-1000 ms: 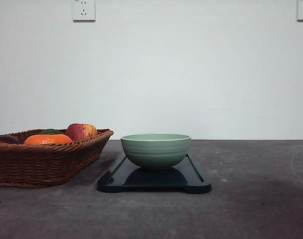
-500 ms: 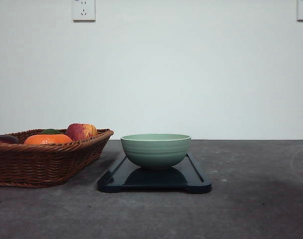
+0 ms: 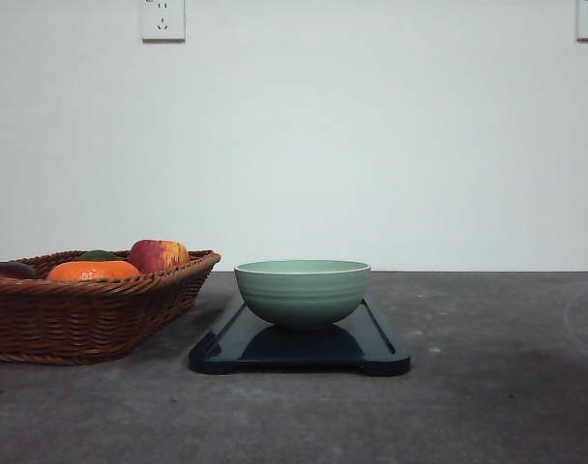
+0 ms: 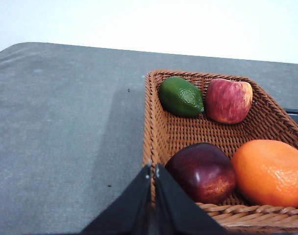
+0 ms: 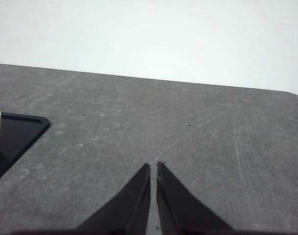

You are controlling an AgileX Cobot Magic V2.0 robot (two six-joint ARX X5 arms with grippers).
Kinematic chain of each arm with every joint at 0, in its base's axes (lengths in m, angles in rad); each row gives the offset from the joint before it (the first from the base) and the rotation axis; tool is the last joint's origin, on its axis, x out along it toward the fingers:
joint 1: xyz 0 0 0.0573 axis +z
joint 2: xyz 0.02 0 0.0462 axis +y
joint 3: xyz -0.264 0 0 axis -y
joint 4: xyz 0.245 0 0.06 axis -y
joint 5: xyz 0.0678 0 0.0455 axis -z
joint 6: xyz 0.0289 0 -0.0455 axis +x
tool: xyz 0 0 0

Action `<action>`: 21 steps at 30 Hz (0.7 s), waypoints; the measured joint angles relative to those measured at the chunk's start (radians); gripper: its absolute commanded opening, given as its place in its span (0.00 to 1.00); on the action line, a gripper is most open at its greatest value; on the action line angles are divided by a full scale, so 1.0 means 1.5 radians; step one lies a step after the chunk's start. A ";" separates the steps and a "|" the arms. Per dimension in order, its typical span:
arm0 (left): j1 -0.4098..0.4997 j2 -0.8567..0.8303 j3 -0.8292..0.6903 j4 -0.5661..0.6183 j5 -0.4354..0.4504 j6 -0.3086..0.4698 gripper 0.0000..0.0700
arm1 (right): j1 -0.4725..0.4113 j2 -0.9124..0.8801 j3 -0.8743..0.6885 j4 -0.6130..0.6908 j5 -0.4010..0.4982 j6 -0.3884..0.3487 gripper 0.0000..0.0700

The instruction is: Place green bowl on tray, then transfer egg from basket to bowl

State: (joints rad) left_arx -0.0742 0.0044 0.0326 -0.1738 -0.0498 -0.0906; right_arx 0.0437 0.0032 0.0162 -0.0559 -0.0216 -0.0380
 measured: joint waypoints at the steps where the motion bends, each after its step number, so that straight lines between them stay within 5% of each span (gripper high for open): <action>1: 0.000 0.000 0.000 0.000 0.000 0.000 0.00 | 0.000 0.000 0.000 0.000 0.000 0.000 0.02; 21: 0.000 0.000 0.000 0.000 0.000 0.000 0.00 | 0.000 0.000 0.000 0.000 0.000 0.000 0.02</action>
State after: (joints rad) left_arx -0.0742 0.0044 0.0326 -0.1741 -0.0498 -0.0906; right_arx 0.0437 0.0032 0.0162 -0.0559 -0.0216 -0.0380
